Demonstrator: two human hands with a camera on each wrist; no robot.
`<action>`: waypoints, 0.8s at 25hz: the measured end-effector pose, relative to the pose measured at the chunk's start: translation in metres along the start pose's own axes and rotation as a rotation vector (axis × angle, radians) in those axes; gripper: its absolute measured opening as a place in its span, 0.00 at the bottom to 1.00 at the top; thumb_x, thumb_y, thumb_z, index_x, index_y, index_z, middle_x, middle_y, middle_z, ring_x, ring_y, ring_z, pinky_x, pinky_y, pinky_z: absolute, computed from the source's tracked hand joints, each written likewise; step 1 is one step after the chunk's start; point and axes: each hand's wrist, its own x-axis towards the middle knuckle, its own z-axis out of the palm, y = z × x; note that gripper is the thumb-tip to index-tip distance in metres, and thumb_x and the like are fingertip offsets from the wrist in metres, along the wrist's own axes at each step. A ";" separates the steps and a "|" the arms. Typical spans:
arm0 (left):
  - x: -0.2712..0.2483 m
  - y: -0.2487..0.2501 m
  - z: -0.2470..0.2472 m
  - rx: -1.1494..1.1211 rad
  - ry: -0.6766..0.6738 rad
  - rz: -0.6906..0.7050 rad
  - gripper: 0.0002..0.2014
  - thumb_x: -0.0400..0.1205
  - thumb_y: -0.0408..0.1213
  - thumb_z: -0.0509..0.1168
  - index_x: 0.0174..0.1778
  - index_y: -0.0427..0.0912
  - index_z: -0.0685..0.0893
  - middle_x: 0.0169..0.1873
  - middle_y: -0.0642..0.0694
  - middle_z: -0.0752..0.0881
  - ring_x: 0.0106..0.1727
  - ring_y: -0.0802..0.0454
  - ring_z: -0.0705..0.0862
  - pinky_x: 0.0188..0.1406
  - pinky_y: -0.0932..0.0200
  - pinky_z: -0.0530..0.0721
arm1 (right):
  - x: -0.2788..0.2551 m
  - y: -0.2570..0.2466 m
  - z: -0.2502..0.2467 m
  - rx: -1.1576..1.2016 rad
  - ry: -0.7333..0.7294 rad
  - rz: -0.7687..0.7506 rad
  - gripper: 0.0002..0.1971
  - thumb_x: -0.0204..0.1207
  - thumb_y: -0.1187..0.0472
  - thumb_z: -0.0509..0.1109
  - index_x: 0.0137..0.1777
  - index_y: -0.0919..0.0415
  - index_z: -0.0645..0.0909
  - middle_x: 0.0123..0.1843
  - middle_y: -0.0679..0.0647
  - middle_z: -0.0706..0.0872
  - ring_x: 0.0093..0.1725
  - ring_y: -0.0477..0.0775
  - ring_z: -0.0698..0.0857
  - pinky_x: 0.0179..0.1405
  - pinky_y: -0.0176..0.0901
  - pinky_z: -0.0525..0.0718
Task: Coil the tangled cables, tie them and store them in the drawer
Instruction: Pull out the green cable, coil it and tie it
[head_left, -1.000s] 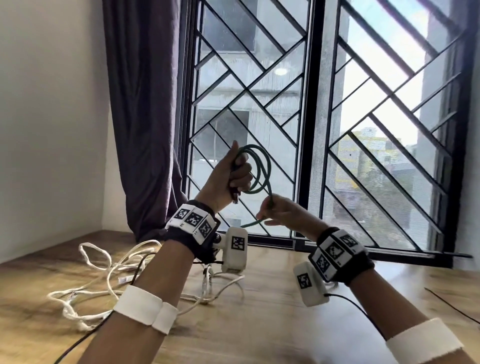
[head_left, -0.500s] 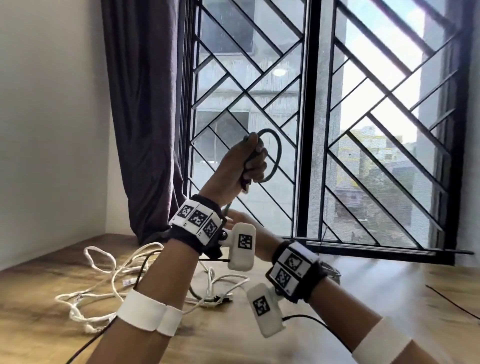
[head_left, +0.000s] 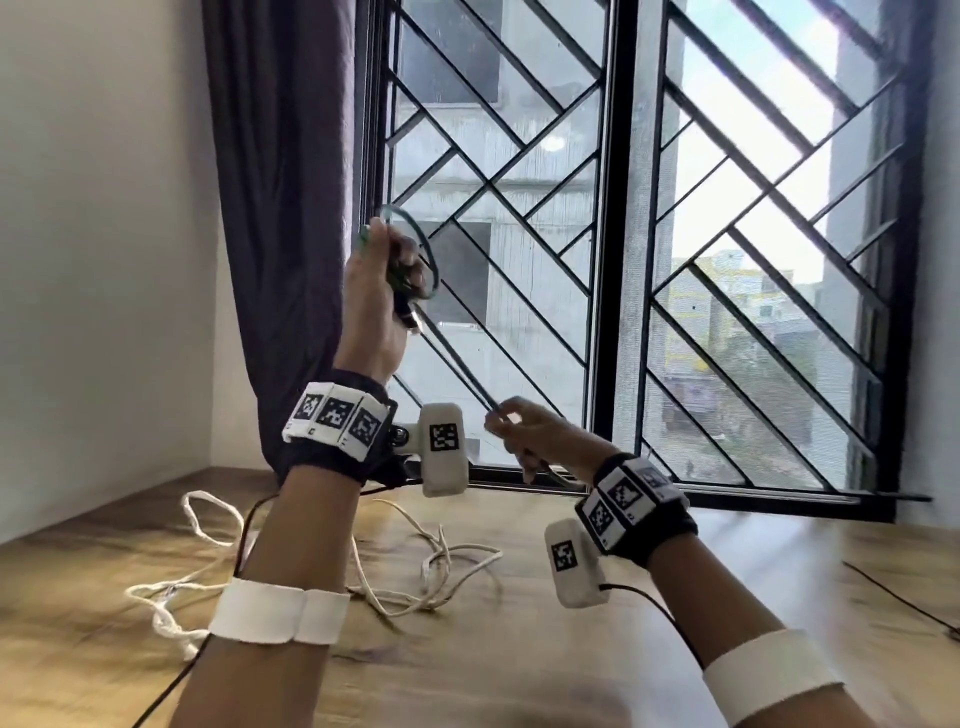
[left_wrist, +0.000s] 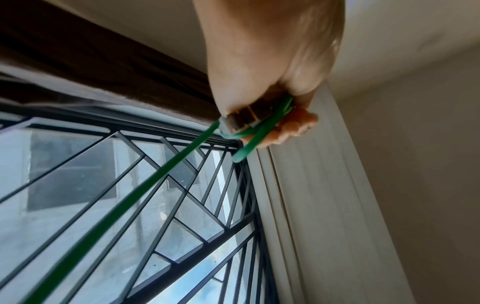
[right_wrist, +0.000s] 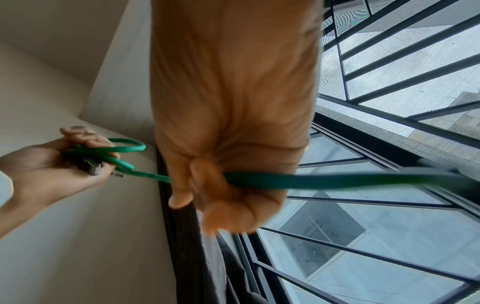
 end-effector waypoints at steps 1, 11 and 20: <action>0.003 0.003 -0.006 -0.023 0.062 0.019 0.15 0.89 0.42 0.50 0.37 0.46 0.73 0.26 0.55 0.80 0.26 0.58 0.76 0.24 0.64 0.72 | 0.000 0.007 -0.001 -0.055 -0.059 -0.018 0.03 0.83 0.58 0.62 0.50 0.56 0.71 0.29 0.51 0.69 0.18 0.41 0.68 0.16 0.33 0.77; -0.007 -0.071 -0.043 0.718 0.007 -0.237 0.09 0.88 0.42 0.53 0.45 0.44 0.74 0.49 0.48 0.81 0.53 0.46 0.85 0.28 0.63 0.86 | -0.017 -0.026 -0.024 -0.631 -0.058 -0.313 0.07 0.79 0.51 0.67 0.48 0.51 0.85 0.24 0.38 0.76 0.26 0.40 0.70 0.29 0.28 0.67; -0.040 -0.077 0.006 0.497 -0.498 -0.701 0.23 0.88 0.51 0.46 0.39 0.39 0.75 0.12 0.51 0.71 0.11 0.57 0.68 0.13 0.68 0.68 | -0.028 -0.036 -0.066 -0.641 0.650 -0.296 0.15 0.67 0.34 0.69 0.43 0.43 0.85 0.30 0.46 0.84 0.33 0.45 0.81 0.35 0.42 0.77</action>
